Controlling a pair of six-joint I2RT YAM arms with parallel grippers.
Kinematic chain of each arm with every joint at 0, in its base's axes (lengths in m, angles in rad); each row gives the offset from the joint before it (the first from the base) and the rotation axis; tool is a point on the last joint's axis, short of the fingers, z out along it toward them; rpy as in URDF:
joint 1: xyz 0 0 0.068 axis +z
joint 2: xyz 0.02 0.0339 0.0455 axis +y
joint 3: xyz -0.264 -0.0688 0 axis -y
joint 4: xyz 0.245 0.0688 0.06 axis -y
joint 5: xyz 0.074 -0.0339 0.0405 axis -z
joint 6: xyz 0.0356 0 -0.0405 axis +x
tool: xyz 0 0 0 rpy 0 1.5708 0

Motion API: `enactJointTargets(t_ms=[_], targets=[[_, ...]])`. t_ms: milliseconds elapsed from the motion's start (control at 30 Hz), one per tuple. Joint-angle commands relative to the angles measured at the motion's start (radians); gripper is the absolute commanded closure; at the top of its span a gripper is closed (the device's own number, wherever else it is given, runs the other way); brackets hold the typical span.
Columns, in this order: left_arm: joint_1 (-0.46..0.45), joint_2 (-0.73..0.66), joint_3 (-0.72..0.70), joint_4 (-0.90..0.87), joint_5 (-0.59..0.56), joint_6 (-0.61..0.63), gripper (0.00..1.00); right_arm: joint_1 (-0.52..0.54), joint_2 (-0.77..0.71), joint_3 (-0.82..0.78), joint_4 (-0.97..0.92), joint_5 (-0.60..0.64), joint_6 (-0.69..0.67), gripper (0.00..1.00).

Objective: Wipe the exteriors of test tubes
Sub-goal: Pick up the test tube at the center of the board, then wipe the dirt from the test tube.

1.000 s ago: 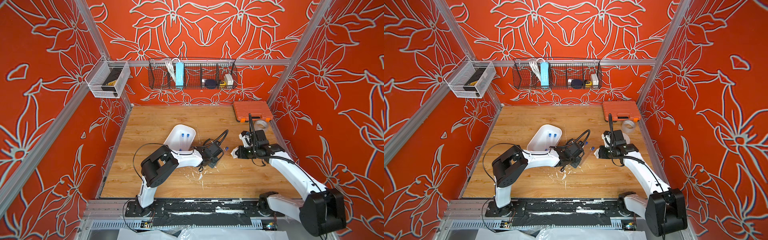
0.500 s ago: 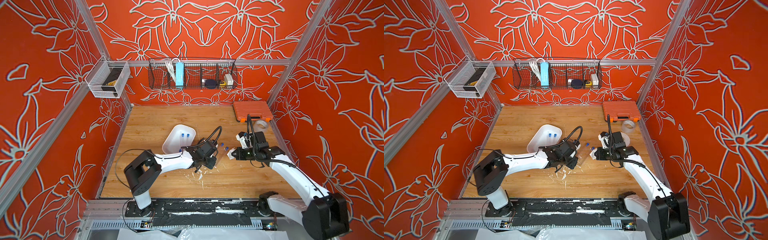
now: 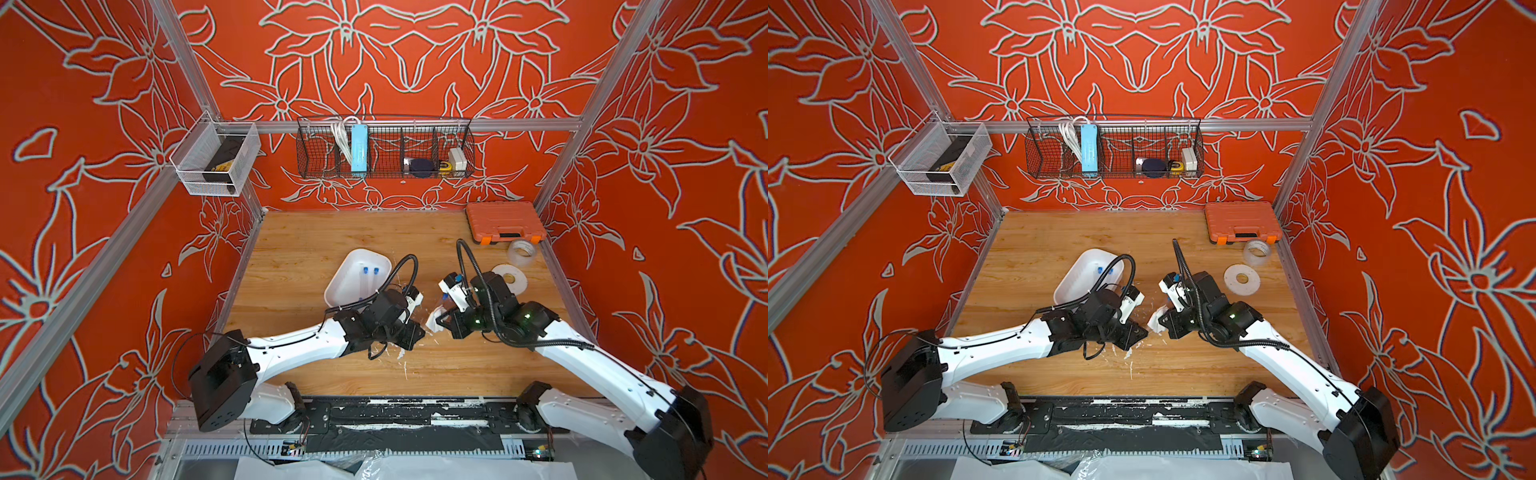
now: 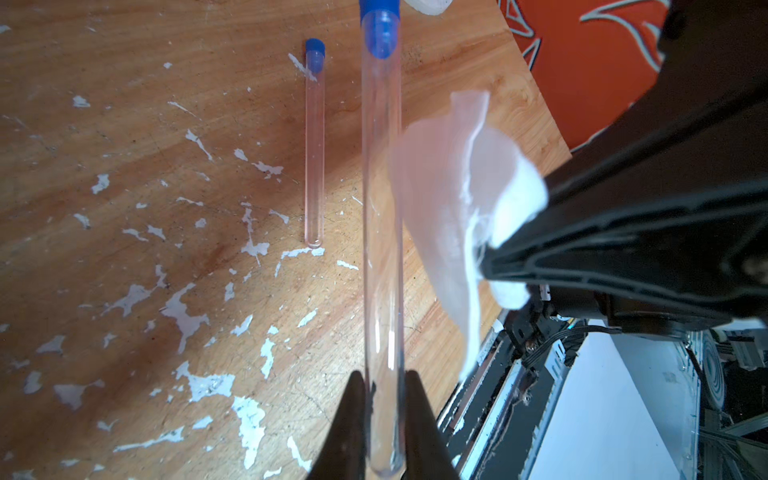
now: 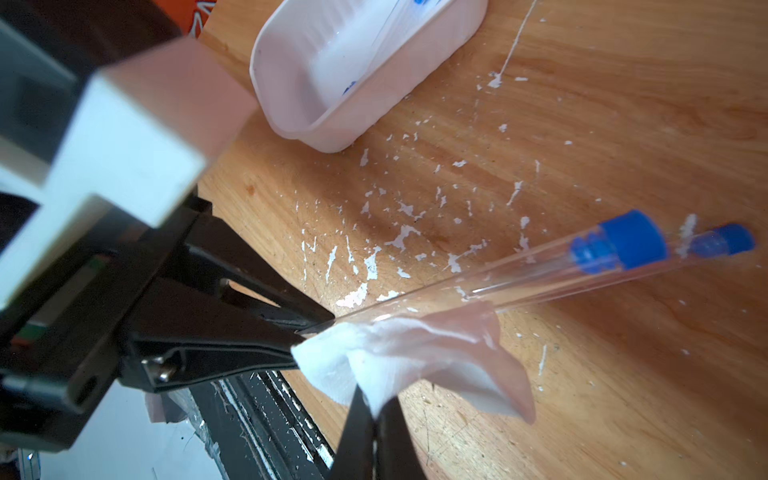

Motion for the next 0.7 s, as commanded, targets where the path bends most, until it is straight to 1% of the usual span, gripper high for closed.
enactJointTargets(t_ms=[0,133,267,367,667], targets=[[0.003,-0.038,-0.014,0.026,0.018,-0.024,0.88,0.039,0.033,0.038,0.021,0.048,0.005,1.00],[0.003,-0.055,-0.024,0.030,0.007,-0.024,0.88,0.073,0.060,0.048,0.010,0.087,0.001,1.00],[-0.007,-0.072,-0.038,0.031,-0.028,-0.013,0.88,0.074,0.074,0.080,-0.030,0.150,-0.013,1.00],[-0.015,-0.099,-0.056,0.038,-0.027,-0.016,0.88,0.068,0.105,0.119,-0.074,0.200,-0.042,1.00],[-0.023,-0.166,-0.088,0.038,-0.023,-0.030,0.88,0.022,0.198,0.223,-0.105,0.208,-0.099,1.00]])
